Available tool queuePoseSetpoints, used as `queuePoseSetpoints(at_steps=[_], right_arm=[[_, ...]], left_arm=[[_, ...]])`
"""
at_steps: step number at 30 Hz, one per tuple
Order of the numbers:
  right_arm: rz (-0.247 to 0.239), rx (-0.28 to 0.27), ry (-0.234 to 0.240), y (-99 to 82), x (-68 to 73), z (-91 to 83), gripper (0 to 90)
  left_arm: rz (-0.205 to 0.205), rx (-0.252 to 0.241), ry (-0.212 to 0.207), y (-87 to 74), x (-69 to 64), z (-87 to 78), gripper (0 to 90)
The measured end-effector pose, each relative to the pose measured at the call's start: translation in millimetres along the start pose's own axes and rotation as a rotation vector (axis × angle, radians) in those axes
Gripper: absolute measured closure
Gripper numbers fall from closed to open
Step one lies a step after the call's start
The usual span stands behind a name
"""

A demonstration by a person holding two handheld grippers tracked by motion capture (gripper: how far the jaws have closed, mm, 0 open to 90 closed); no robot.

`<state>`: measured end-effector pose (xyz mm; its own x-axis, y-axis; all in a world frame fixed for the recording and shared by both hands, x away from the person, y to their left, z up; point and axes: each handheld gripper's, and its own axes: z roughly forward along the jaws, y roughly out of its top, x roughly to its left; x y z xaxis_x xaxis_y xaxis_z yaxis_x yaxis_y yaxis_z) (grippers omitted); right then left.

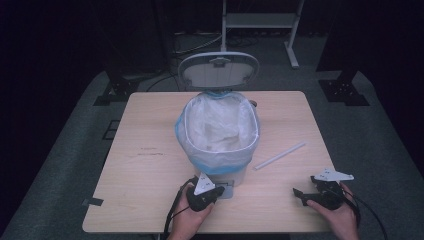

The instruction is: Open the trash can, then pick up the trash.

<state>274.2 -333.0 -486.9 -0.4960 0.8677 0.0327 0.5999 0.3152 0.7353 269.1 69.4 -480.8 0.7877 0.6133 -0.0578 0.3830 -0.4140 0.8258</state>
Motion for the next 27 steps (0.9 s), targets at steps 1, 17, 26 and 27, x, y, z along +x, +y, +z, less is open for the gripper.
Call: queuePoseSetpoints(at_steps=[1, 17, 26, 27], right_arm=[[0.0, 0.0, 0.0, 0.0, 0.0, 0.0, 12.3], [0.029, -0.029, 0.013, 22.0, 1.2, -0.7, 12.9], [0.065, -0.044, 0.033, 40.6, 1.7, 8.0, 13.2], [0.074, -0.049, 0.039, 45.1, 2.5, 11.1, 13.2]], left_arm=[[0.0, 0.001, 0.0, 0.0, 0.0, 0.1, 90.0], [0.001, 0.003, -0.001, 0.1, 0.1, 0.0, 90.0], [0.0, 0.003, -0.002, 0.1, 0.1, 0.1, 90.0], [0.0, 0.003, -0.001, 0.1, 0.1, 0.1, 90.0]])
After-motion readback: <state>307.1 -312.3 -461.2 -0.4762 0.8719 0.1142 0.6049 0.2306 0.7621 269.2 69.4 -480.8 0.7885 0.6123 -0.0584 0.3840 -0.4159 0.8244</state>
